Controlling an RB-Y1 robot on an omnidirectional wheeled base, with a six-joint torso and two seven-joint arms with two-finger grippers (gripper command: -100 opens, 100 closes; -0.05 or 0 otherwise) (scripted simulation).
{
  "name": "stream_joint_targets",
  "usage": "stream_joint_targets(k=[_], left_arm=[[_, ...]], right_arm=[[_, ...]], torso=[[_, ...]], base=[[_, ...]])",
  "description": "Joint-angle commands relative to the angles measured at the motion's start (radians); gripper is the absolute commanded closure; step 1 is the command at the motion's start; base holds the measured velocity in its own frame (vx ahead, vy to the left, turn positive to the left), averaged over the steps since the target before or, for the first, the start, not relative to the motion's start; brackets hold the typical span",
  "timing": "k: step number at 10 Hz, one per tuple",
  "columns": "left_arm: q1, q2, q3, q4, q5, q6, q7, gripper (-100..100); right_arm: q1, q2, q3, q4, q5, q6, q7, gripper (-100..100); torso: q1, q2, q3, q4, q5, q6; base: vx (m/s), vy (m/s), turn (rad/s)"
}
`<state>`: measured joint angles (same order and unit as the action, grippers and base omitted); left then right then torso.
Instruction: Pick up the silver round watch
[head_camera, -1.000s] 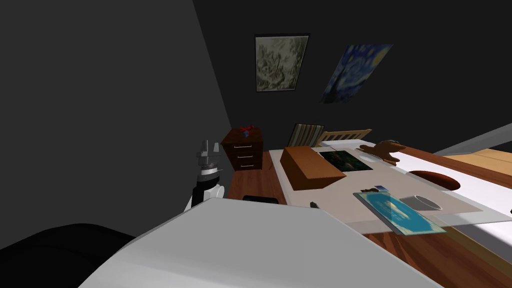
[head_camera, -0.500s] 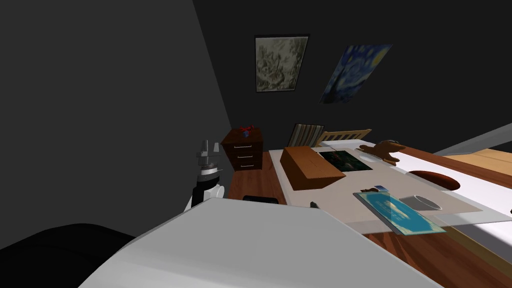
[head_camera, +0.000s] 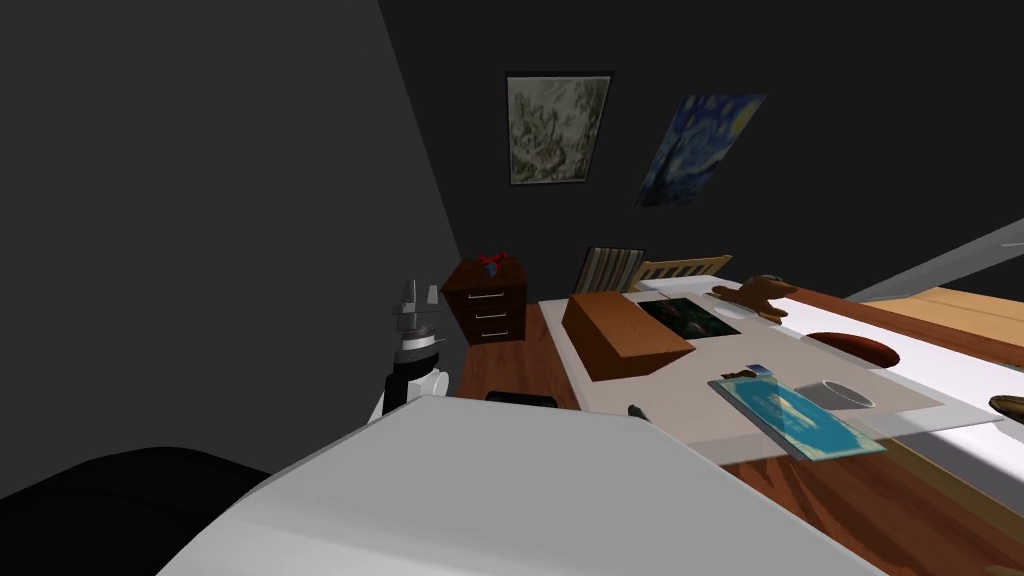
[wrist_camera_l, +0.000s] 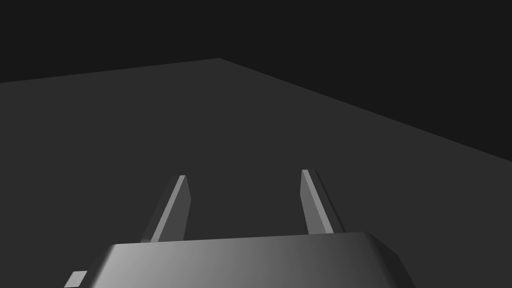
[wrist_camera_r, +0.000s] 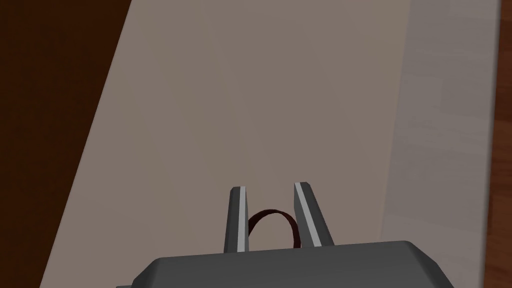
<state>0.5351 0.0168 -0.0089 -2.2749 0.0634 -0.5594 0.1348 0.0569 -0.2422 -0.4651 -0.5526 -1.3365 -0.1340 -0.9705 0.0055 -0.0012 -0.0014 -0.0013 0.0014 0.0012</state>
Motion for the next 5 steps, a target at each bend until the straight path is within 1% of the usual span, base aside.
stream_joint_targets(k=[1,2,3,4,5], left_arm=[[0.000,0.000,0.000,0.000,0.000,0.000,0.000,0],[0.000,0.000,0.000,0.000,0.000,0.000,0.000,0],[0.000,0.000,0.000,0.000,0.000,0.000,0.000,0],[0.000,0.000,0.000,0.000,0.000,0.000,0.000,0],[0.000,0.000,0.000,0.000,0.000,0.000,0.000,0]], right_arm=[[0.011,-0.018,-0.009,-0.013,-0.007,0.033,0.011,100],[0.019,-0.038,-0.007,-0.018,-0.009,0.056,0.009,100],[0.019,-0.038,-0.007,-0.018,-0.009,0.056,0.009,100],[0.020,-0.031,-0.021,-0.025,-0.013,0.059,0.032,100],[0.020,-0.032,-0.016,-0.023,-0.012,0.059,0.025,0]], torso=[[0.000,0.000,0.000,0.000,0.000,0.000],[0.001,0.000,0.000,0.000,0.000,0.000],[0.002,0.000,0.000,0.000,0.000,0.000],[0.001,0.001,0.000,0.000,0.000,-0.001],[-0.003,0.001,0.001,0.000,-0.001,-0.001]], base=[[0.044,0.111,-0.083],[0.025,0.122,-0.094],[0.010,0.095,-0.040],[0.003,0.036,-0.003],[0.001,0.009,0.000]])
